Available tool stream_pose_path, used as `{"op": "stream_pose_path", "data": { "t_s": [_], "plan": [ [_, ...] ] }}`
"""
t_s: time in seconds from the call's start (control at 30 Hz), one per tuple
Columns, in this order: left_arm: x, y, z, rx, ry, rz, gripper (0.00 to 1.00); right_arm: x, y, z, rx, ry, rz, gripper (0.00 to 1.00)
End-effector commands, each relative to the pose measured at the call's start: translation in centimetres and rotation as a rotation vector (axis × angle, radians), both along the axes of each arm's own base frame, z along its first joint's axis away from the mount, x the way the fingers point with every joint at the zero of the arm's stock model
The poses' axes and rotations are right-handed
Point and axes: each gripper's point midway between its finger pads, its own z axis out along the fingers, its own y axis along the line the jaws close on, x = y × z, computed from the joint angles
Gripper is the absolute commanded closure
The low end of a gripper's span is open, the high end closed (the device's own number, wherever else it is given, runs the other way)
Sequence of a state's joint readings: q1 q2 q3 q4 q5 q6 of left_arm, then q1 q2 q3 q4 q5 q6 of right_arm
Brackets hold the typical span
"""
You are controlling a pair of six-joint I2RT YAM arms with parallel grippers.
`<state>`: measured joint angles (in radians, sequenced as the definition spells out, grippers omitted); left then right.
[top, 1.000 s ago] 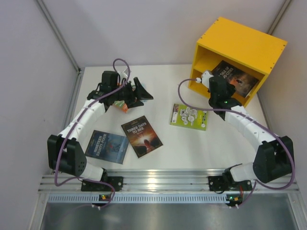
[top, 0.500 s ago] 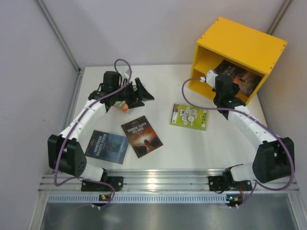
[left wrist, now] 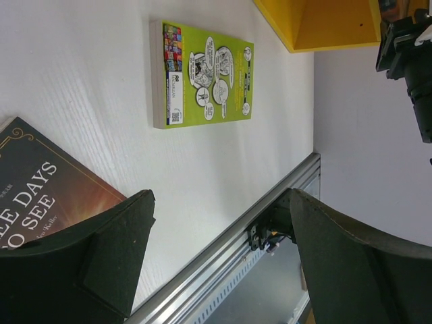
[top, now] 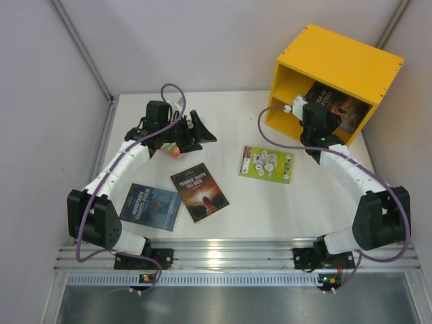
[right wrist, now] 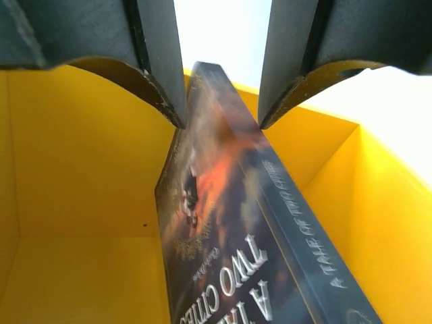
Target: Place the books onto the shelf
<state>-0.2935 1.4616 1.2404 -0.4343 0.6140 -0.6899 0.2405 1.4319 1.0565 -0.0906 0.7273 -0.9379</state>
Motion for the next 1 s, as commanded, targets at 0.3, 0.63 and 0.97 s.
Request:
{"op": "stream_pose_path", "data": {
  "t_s": [0.3, 0.63, 0.97],
  "plan": [
    [0.1, 0.1, 1.9, 0.013, -0.076, 0.0, 0.14, -0.6, 5.6, 5.6, 0.212, -0.156, 0.154, 0.83],
    [2.0, 1.2, 2.6, 0.067, -0.099, 0.088, 0.15, 1.3, 7.0, 2.0, 0.257, -0.041, 0.161, 1.0],
    [2.8, 1.6, 2.3, 0.084, -0.097, 0.115, 0.15, 2.2, 5.0, 1.6, 0.28, -0.025, 0.095, 1.0]
  ]
}}
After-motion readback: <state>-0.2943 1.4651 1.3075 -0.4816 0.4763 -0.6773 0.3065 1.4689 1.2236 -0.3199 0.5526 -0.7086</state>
